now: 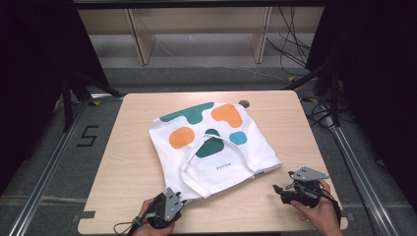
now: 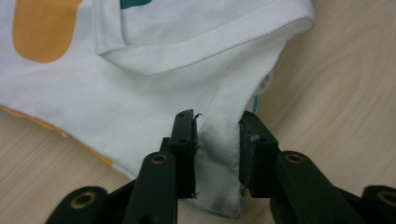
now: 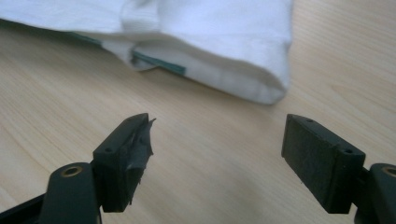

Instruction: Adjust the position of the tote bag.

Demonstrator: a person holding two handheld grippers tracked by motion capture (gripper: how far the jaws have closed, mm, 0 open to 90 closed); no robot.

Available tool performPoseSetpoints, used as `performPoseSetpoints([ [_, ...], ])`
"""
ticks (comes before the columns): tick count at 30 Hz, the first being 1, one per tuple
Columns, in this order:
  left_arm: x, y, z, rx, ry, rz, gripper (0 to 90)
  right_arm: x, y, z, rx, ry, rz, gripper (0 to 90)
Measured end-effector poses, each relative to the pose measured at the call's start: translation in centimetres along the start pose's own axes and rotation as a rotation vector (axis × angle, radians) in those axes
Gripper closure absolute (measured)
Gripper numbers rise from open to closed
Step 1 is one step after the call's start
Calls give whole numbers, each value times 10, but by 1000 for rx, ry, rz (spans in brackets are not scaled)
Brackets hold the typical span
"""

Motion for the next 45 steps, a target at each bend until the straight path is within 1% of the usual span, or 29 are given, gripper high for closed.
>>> performPoseSetpoints([
  [3,-7,-5,-17,-43,19,18,786,-1,2,2,-29,-15,21,273],
  [5,-8,-5,-22,-53,31,29,796,-1,4,3,-46,-23,32,273],
  [7,-10,-2,-28,-98,31,61,797,0,6,2,-46,-25,34,275],
  [8,-11,-1,-31,-99,42,66,797,0,6,-2,-10,-18,23,280],
  [9,-12,-2,-32,-82,40,63,796,2,10,2,-77,-28,36,285],
  [10,-10,1,-33,-84,40,89,796,4,12,0,-74,-27,42,286],
  [12,-11,-1,-35,-53,38,72,795,5,14,0,-78,-30,42,289],
  [13,-10,1,-34,-73,37,85,794,12,18,-1,-102,-43,39,303],
  [15,-10,1,-35,-55,37,82,794,15,19,0,-122,-45,28,307],
  [17,-11,0,-34,-75,33,80,792,23,19,-1,-142,-58,-3,332],
  [19,-10,0,-33,-82,26,78,788,35,23,1,-192,-78,-29,378],
  [20,-10,1,-33,-93,26,86,788,35,23,1,-192,-78,-29,378],
  [21,-11,-1,-34,-67,27,71,783,42,28,5,-217,-112,-35,428],
  [22,-11,-1,-34,-67,27,71,782,42,28,5,-217,-112,-35,428],
  [25,-11,0,-34,-67,28,74,785,53,34,17,-277,-146,-57,487],
  [26,-10,-1,-34,-58,28,69,785,61,36,22,-294,-144,-73,589],
  [28,-10,-3,-34,-43,21,55,784,66,38,22,-327,-140,-85,673],
  [29,-10,-3,-34,-43,21,55,783,64,40,24,-339,-160,-87,728],
  [30,-9,-3,-34,-41,21,52,783,64,40,24,-339,-160,-87,728],
  [31,-8,-1,-34,-64,31,62,783,60,44,24,-353,-170,-76,775],
  [32,-7,-1,-33,-70,25,65,783,50,50,22,-352,-169,-28,811],
  [33,-6,0,-35,-65,41,74,783,50,50,22,-352,-169,-28,811],
  [35,-6,-2,-38,-36,46,45,785,43,50,18,-347,-167,-14,815],
  [37,-5,-2,-41,-38,57,49,785,30,38,6,-371,-148,-27,817],
  [40,-4,-4,-46,-59,45,48,780,18,30,-3,-356,-132,-19,818],
  [41,-4,-5,-48,-45,43,40,777,11,26,-7,-347,-133,-15,818],
  [42,-3,-4,-48,-67,50,52,774,5,22,-13,-350,-124,-16,818],
  [43,-3,-5,-49,-48,51,40,765,-7,14,-25,-357,-120,-16,817],
  [45,-3,-7,-50,-36,59,26,758,-9,12,-29,-368,-117,-19,817],
])
Point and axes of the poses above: each handheld gripper's, and its own axes: x roughly forward along the jaws, y roughly out of its top, z roughly to its right, the point moved 10 cm from there along x, roughly forward along the jaws, and after that the axes turned 4 degrees about -x, right-handed, at the moved point
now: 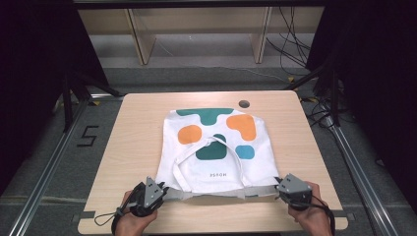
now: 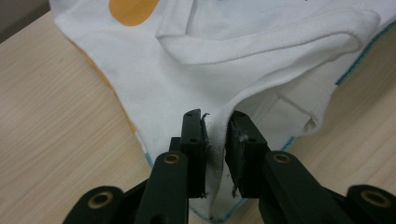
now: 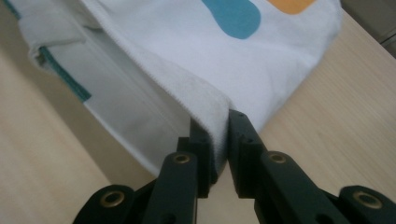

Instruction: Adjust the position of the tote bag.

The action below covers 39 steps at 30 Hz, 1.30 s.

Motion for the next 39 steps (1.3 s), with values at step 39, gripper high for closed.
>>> performPoseSetpoints([
  [39,27,0,-11,59,6,-52,782,21,3,1,-6,45,19,738],
])
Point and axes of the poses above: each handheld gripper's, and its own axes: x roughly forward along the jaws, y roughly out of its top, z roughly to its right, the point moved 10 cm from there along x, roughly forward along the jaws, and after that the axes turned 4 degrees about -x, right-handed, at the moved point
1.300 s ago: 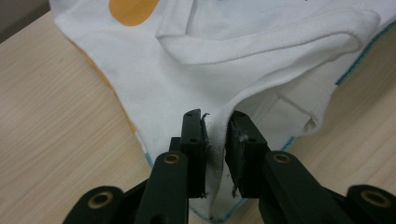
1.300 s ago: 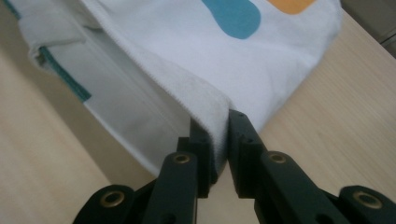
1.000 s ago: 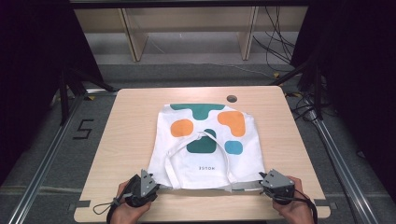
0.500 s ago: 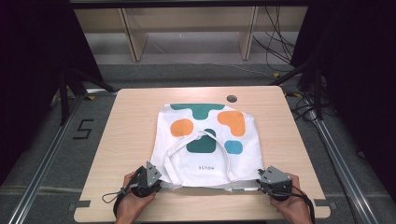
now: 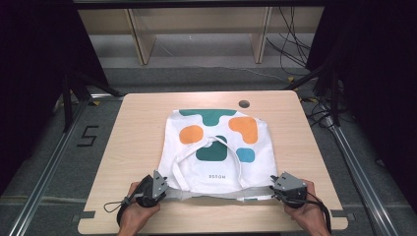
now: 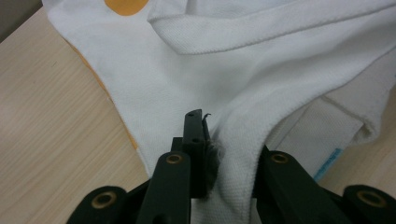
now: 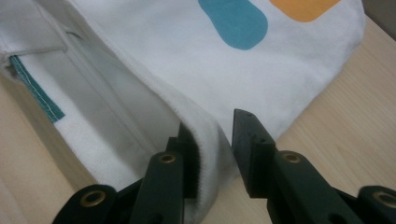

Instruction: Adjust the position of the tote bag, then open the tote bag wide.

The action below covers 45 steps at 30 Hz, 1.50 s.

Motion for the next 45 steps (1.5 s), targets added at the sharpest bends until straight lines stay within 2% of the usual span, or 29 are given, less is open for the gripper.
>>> performPoseSetpoints([
  [1,-1,-1,-1,-4,-2,-14,780,3,0,1,-16,9,-2,740],
  [2,0,0,-1,-12,4,3,779,4,1,0,1,9,-10,742],
  [3,0,0,-1,-9,-7,-2,779,7,3,1,-1,4,-11,744],
  [5,-1,-1,-2,-23,0,-11,778,10,6,3,-40,10,-1,745],
  [7,-1,-1,-2,-25,-3,-18,778,13,6,4,-34,13,-13,746],
  [10,0,1,-3,-37,-9,-5,772,18,2,-3,-23,68,-56,721],
  [11,0,1,-3,-43,-9,4,771,17,2,-3,-52,67,-55,717],
  [12,-1,1,-3,-46,-10,3,769,17,3,-4,-58,73,-48,708],
  [13,0,1,-4,-53,-13,4,768,16,3,-8,-41,93,-46,700],
  [16,0,1,-5,-61,-12,8,761,19,4,-15,-73,130,-44,662],
  [17,0,1,-5,-61,-14,6,760,19,4,-16,-59,124,-53,660],
  [18,0,1,-5,-61,-15,5,760,19,4,-15,-76,116,-59,660],
  [19,0,1,-5,-64,-14,7,760,19,5,-17,-65,120,-64,666],
  [21,0,2,-5,-63,-17,6,760,21,7,-14,-87,95,-58,704],
  [22,-1,2,-5,-61,-22,5,761,21,11,-13,-90,71,-50,750],
  [25,-2,3,-5,-76,-25,17,762,15,22,-5,-147,13,2,832],
  [26,-3,3,-6,-71,-18,16,762,12,23,-4,-137,-7,8,858],
  [30,-4,3,-7,-76,-12,14,767,11,24,-2,-156,-15,27,871],
  [31,-4,3,-7,-69,-13,18,768,11,23,-4,-155,-5,17,872],
  [32,-4,4,-7,-68,-13,21,769,11,22,-5,-129,-10,9,873],
  [33,-4,4,-7,-66,-12,23,770,11,22,-5,-126,-13,13,874],
  [34,-5,4,-8,-51,-11,26,773,10,23,-5,-138,0,20,875],
  [37,-7,6,-8,-56,-12,42,787,7,27,-1,-99,-14,54,876],
  [40,-11,8,-9,-62,1,62,799,4,33,2,-104,-8,82,877],
  [41,-14,13,-11,-69,11,94,805,3,35,3,-91,-16,95,877],
  [42,-16,16,-13,-64,16,101,811,0,36,5,-73,-22,107,877],
  [43,-17,20,-12,-92,16,126,811,-2,38,6,-74,-30,113,877],
  [44,-19,23,-15,-78,27,139,812,-3,40,8,-78,-40,120,877],
  [45,-21,28,-16,-78,16,165,819,-6,42,9,-71,-45,125,877],
])
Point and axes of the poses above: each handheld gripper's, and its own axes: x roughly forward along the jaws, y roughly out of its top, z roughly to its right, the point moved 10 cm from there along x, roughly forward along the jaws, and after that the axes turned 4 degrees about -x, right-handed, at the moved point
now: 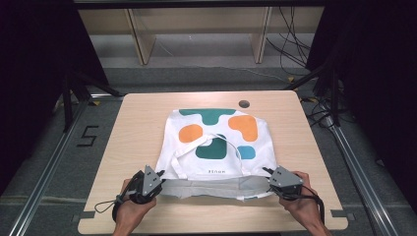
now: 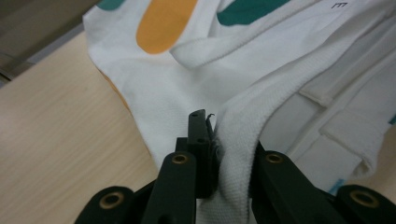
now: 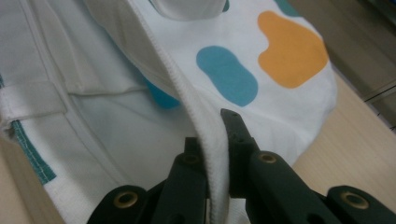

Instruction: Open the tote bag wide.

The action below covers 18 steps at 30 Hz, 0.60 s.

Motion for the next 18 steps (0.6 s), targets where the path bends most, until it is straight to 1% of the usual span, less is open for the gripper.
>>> performPoseSetpoints([
  [1,-1,3,-1,-2,-3,13,826,-3,4,2,7,-4,16,878],
  [2,-3,8,-3,-12,-5,35,831,-4,7,5,-9,-4,33,878],
  [3,-6,13,-5,-23,-4,48,837,-7,11,7,17,-9,44,878],
  [4,-8,18,-6,-40,-10,69,842,-10,15,10,14,-8,61,879],
  [5,-10,23,-7,-32,-6,81,850,-13,19,13,28,-18,69,879],
  [6,-13,28,-9,-5,11,82,855,-16,23,16,6,-30,74,879],
  [7,-14,32,-9,7,16,90,860,-19,27,20,-1,-48,75,880],
  [8,-17,37,-12,32,22,100,861,-19,31,25,-21,-61,89,880],
  [9,-20,45,-14,29,21,120,862,-22,35,29,-20,-69,95,881],
  [10,-22,49,-15,24,18,132,862,-25,39,33,-5,-77,98,881],
  [11,-25,54,-17,38,21,141,863,-27,43,38,-11,-89,110,881],
  [12,-30,63,-20,54,32,164,864,-29,47,40,-10,-95,119,881],
  [13,-33,69,-22,49,38,176,864,-34,55,45,-32,-114,134,881],
  [14,-39,78,-26,64,51,195,865,-38,59,48,-51,-132,139,881],
  [16,-48,92,-31,65,62,233,865,-49,73,56,-53,-152,168,882],
  [17,-53,99,-33,66,66,252,865,-54,78,59,-44,-158,181,882],
  [18,-58,105,-33,51,62,269,865,-58,84,64,-44,-163,197,882],
])
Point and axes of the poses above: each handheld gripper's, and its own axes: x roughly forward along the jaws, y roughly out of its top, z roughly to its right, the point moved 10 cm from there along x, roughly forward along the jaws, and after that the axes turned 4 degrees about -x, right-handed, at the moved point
